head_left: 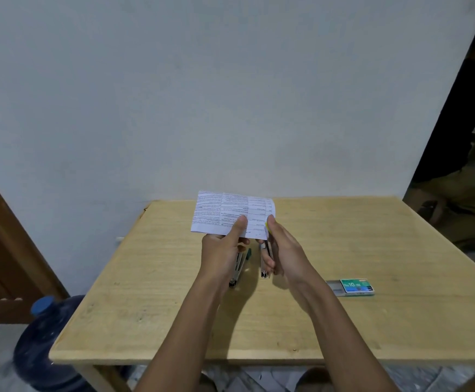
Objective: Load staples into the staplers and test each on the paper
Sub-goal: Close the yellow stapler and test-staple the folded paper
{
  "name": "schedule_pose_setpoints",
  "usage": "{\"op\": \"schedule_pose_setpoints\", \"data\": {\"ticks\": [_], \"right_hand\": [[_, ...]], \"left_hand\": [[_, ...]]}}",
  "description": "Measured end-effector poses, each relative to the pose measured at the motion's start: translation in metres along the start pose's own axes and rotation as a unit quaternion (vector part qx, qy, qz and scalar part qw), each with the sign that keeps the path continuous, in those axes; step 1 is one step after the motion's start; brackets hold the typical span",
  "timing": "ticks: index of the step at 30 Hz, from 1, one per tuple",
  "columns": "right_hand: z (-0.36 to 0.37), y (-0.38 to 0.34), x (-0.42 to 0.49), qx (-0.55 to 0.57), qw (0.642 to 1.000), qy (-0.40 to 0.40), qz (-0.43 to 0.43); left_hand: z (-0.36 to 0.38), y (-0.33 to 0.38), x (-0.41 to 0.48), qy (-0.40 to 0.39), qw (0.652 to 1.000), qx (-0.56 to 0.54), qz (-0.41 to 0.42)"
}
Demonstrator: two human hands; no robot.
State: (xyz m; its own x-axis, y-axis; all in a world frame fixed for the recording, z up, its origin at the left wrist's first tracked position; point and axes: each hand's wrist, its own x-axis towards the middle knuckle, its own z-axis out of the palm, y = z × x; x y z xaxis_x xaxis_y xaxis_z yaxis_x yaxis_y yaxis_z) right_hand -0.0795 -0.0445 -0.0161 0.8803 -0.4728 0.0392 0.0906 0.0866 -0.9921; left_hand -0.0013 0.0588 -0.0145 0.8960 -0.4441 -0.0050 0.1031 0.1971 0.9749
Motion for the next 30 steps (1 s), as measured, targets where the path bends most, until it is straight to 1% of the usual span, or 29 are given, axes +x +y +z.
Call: {"op": "schedule_pose_setpoints", "data": {"ticks": [4, 10, 12, 24, 28, 30], "right_hand": [[-0.0020, 0.0017, -0.0009, -0.008, 1.000, 0.016, 0.019], [-0.0012, 0.0063, 0.0018, 0.055, 0.998, 0.012, 0.028], [-0.0007, 0.0070, 0.0022, 0.060, 0.998, 0.014, 0.031], [0.0028, 0.0046, 0.0016, 0.010, 0.998, 0.050, 0.030], [0.0023, 0.0017, -0.0007, -0.029, 0.998, 0.037, 0.038], [0.0015, -0.0018, -0.0033, -0.008, 0.998, 0.036, 0.054]], "left_hand": [[-0.0014, -0.0017, -0.0004, -0.004, 1.000, 0.004, -0.006], [-0.0031, 0.0009, -0.0037, -0.016, 1.000, -0.002, -0.002], [-0.0040, 0.0003, -0.0033, -0.015, 1.000, 0.000, -0.006], [-0.0056, -0.0021, -0.0024, -0.022, 1.000, 0.003, -0.016], [-0.0074, -0.0037, -0.0014, -0.020, 1.000, -0.011, -0.021], [-0.0082, -0.0042, -0.0014, -0.025, 0.999, -0.023, -0.023]]}}
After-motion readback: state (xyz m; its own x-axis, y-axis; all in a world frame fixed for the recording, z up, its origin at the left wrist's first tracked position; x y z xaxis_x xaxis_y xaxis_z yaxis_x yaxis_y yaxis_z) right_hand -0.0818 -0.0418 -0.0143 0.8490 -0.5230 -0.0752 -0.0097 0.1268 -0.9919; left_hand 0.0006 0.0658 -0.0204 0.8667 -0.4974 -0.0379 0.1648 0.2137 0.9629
